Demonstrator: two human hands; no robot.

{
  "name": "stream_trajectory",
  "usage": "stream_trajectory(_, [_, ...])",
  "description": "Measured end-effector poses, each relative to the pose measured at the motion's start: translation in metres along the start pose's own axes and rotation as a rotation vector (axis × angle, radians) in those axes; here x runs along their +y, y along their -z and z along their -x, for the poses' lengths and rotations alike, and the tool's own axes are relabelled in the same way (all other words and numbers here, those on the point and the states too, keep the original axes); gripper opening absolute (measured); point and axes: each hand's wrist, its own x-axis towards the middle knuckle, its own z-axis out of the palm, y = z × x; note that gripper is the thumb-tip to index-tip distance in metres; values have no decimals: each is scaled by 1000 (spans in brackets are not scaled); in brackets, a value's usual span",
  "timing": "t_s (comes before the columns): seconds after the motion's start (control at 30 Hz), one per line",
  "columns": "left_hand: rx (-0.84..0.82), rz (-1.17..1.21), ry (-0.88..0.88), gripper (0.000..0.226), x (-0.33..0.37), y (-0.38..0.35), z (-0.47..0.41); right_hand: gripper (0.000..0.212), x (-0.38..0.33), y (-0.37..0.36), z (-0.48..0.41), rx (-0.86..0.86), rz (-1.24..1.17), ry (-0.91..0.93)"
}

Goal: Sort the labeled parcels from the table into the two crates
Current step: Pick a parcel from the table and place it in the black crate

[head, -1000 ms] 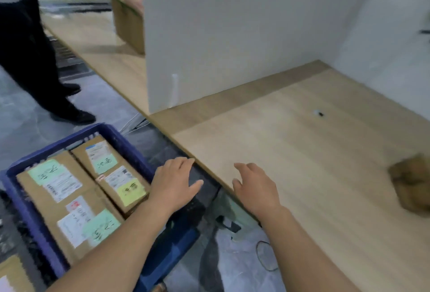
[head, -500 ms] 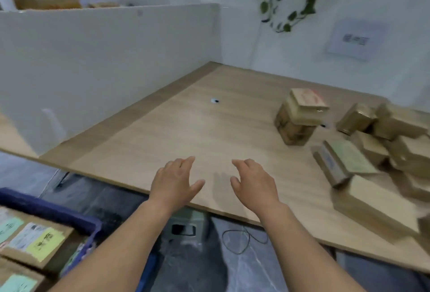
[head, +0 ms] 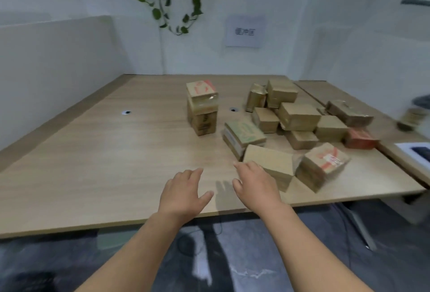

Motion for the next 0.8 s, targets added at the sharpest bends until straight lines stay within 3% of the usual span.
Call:
stream_trajectory(0.47, [-108,-12,-298,71,136,-55,-99,45,153,19,0,64,-1,-289])
stream_trajectory(0.8, [-154,104,-331,72,216,-93,-217,35,262,47,-73,35,46,-430])
